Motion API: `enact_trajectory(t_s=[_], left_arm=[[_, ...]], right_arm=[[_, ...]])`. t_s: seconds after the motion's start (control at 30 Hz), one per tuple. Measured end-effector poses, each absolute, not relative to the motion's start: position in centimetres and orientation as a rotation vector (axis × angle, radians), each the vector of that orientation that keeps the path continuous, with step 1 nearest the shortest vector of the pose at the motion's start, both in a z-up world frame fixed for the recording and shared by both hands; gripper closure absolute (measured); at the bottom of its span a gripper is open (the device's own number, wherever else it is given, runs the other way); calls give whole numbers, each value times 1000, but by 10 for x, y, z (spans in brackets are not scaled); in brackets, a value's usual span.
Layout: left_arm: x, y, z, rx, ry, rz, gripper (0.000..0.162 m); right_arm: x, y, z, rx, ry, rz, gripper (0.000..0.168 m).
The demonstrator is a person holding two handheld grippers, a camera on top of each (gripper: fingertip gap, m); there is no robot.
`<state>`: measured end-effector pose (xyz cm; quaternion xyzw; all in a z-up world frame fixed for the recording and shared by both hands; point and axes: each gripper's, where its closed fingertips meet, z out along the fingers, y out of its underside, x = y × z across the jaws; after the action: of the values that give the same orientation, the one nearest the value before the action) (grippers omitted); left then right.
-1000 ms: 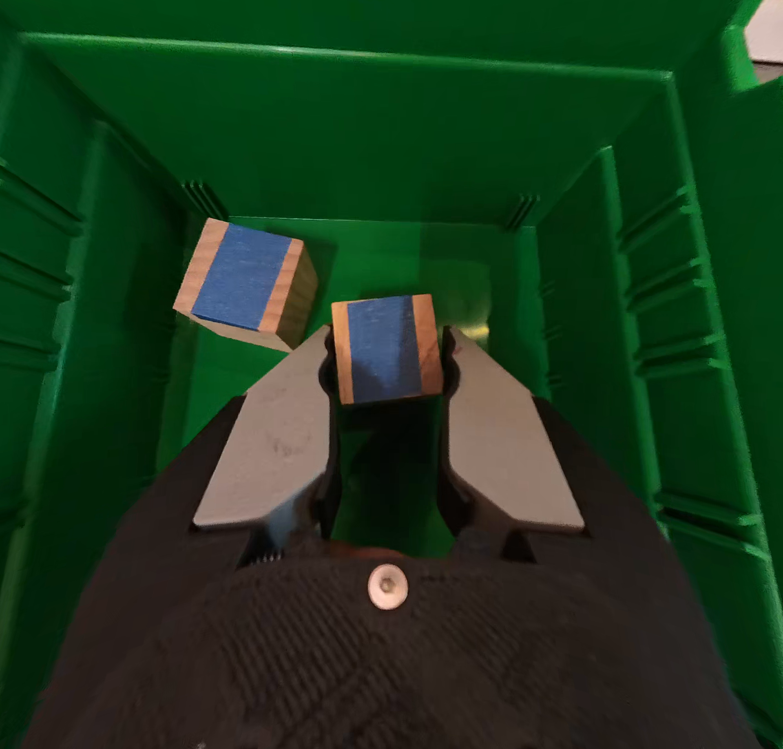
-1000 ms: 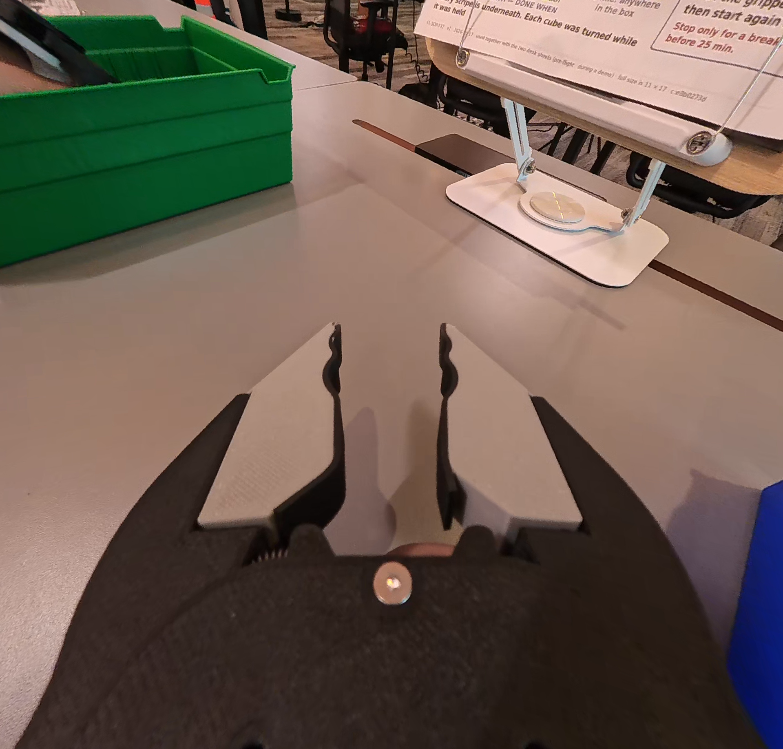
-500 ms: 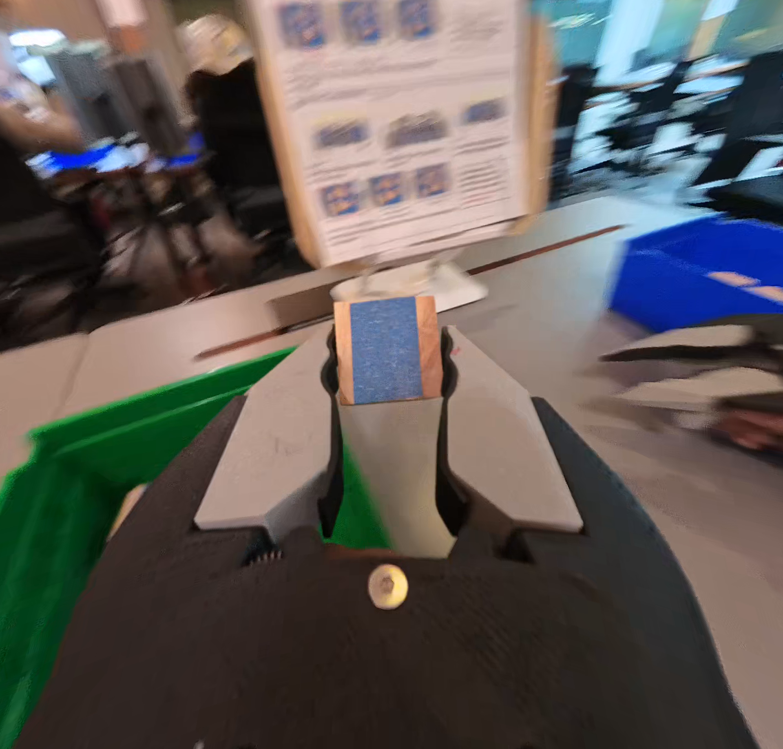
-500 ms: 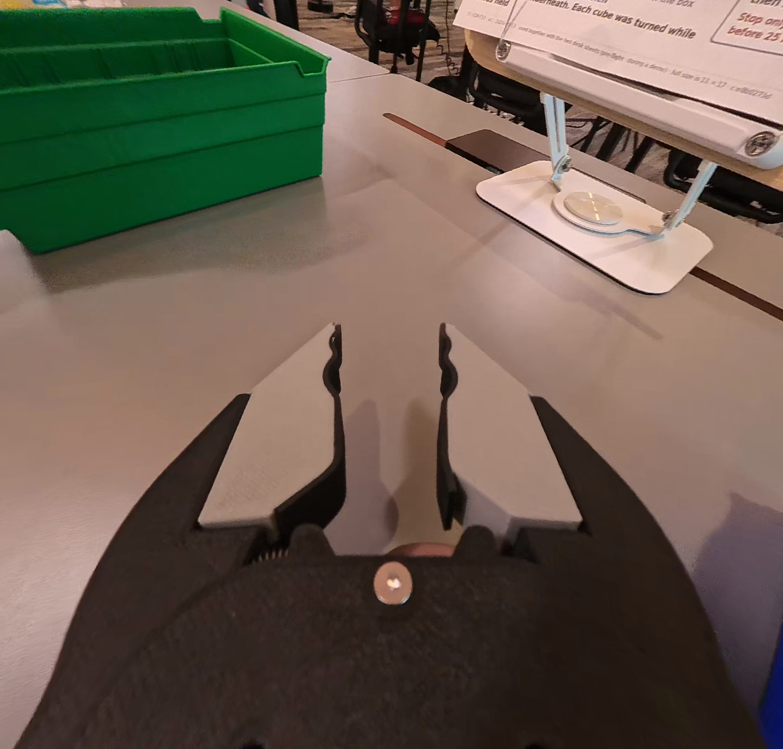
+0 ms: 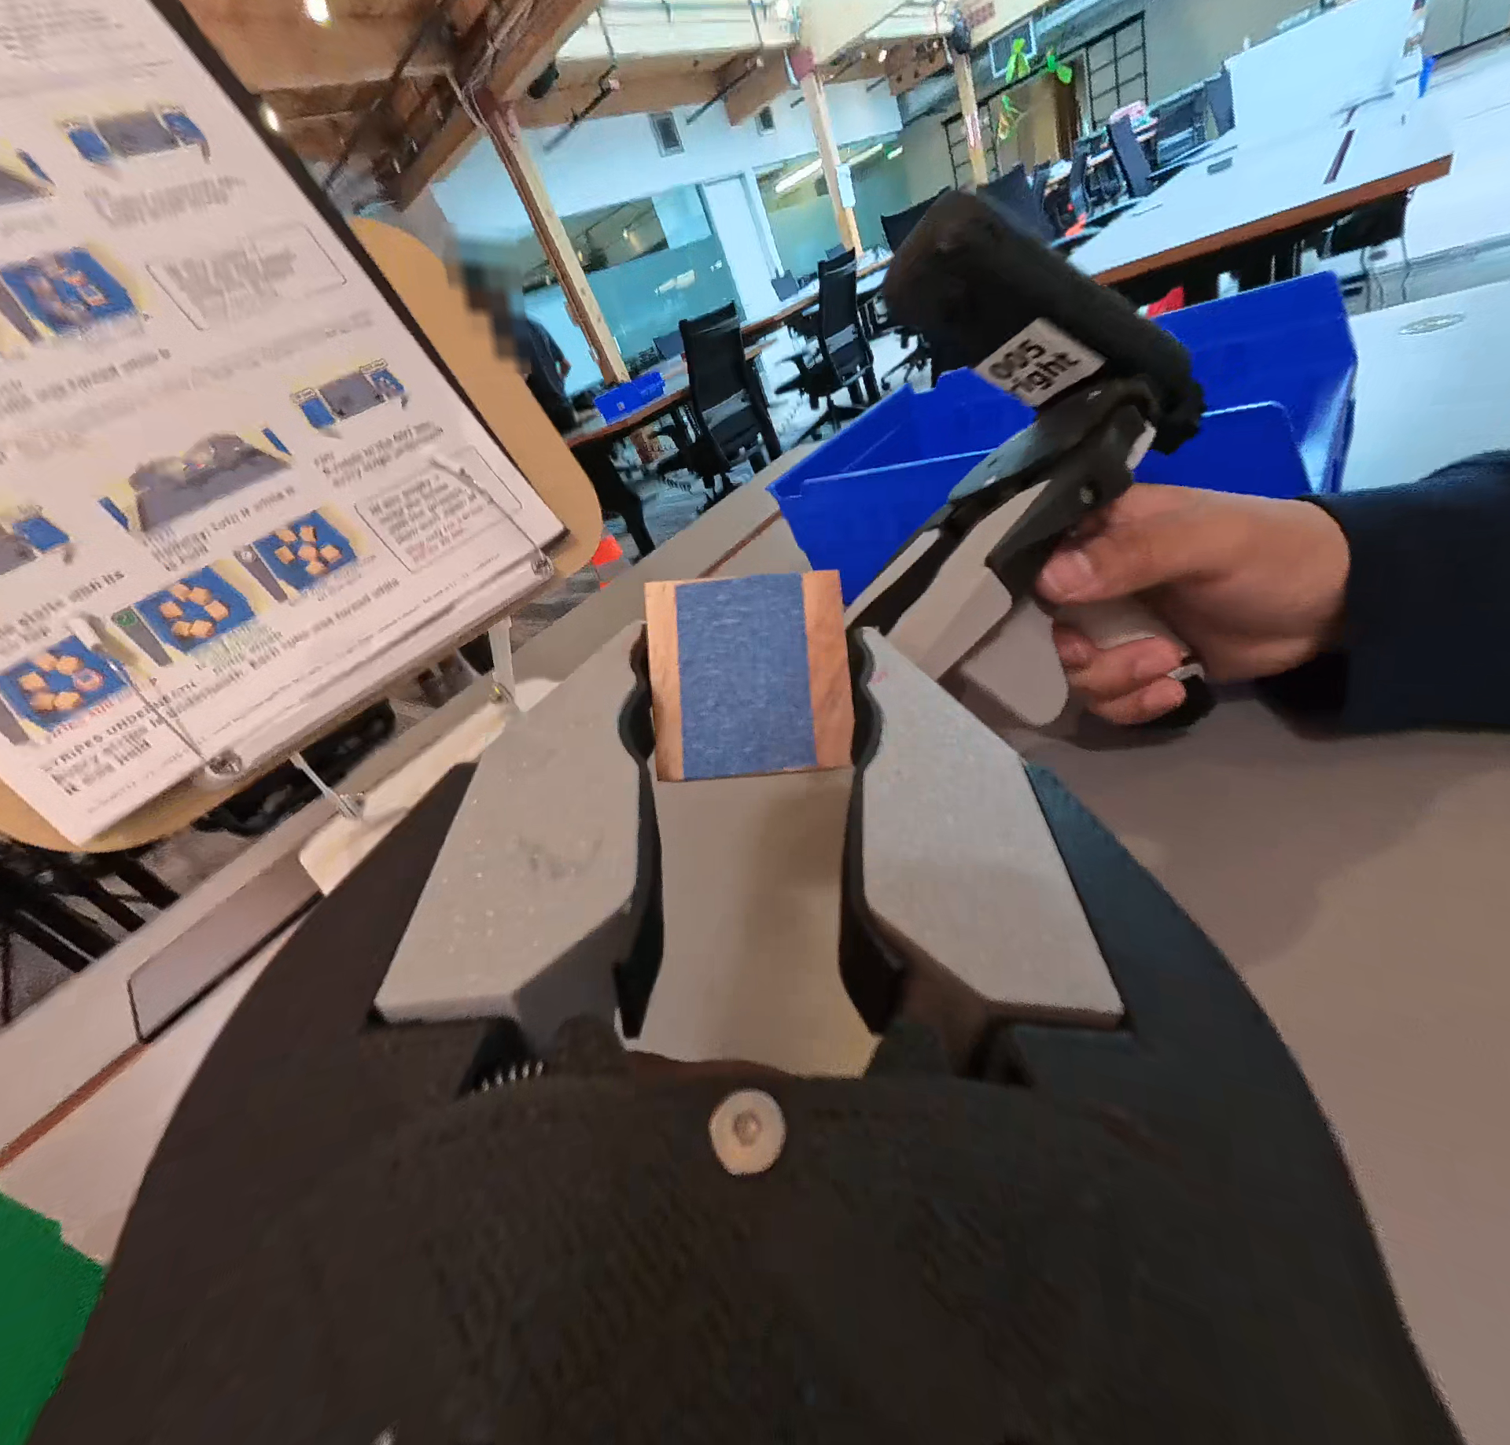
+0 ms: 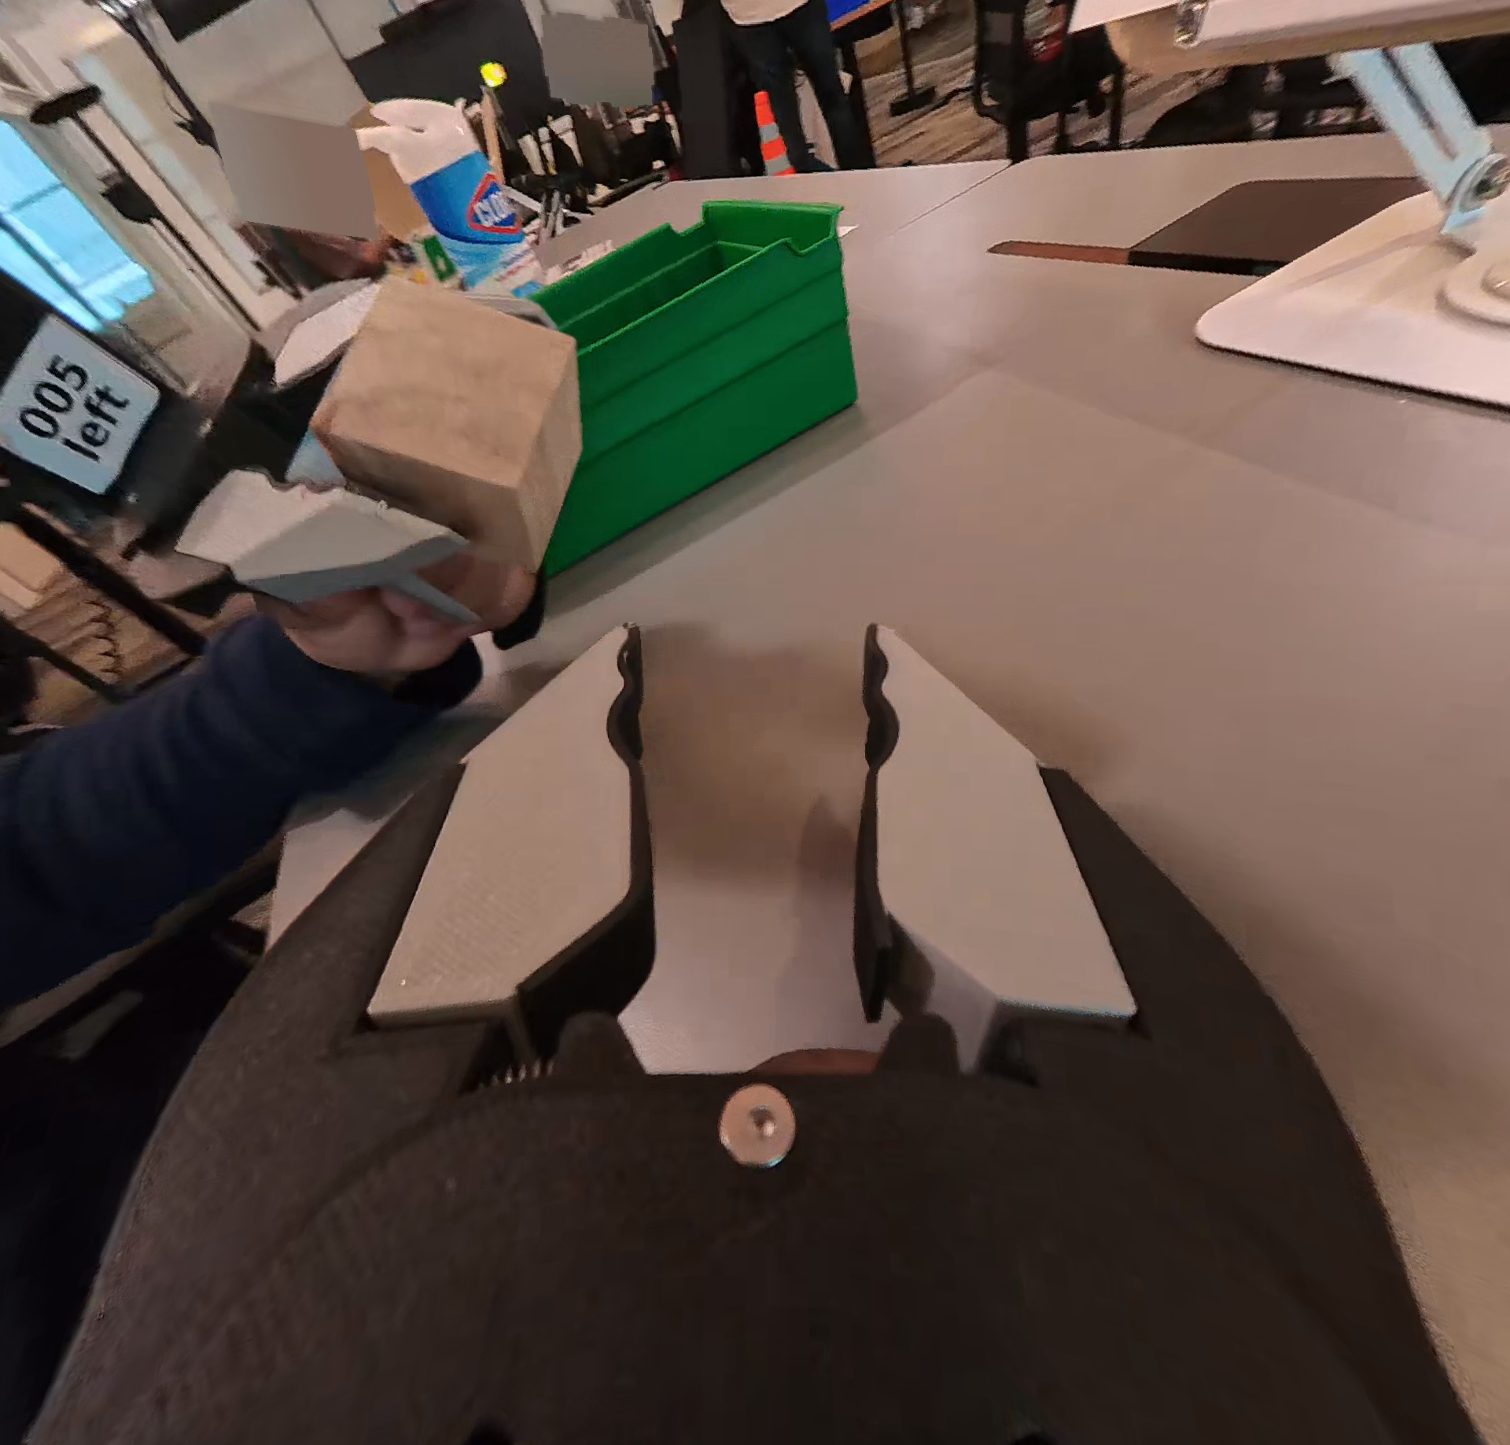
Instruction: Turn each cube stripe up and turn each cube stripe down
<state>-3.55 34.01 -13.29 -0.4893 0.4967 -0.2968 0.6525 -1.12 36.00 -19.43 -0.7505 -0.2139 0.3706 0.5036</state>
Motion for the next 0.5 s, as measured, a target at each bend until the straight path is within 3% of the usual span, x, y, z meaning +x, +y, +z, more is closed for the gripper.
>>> enact_trajectory(t_s=[0.5], left_arm=[[-39, 280, -121, -738, 1213, -697, 116]], right_arm=[[-25, 311, -138, -1505, -466, 1827, 107]])
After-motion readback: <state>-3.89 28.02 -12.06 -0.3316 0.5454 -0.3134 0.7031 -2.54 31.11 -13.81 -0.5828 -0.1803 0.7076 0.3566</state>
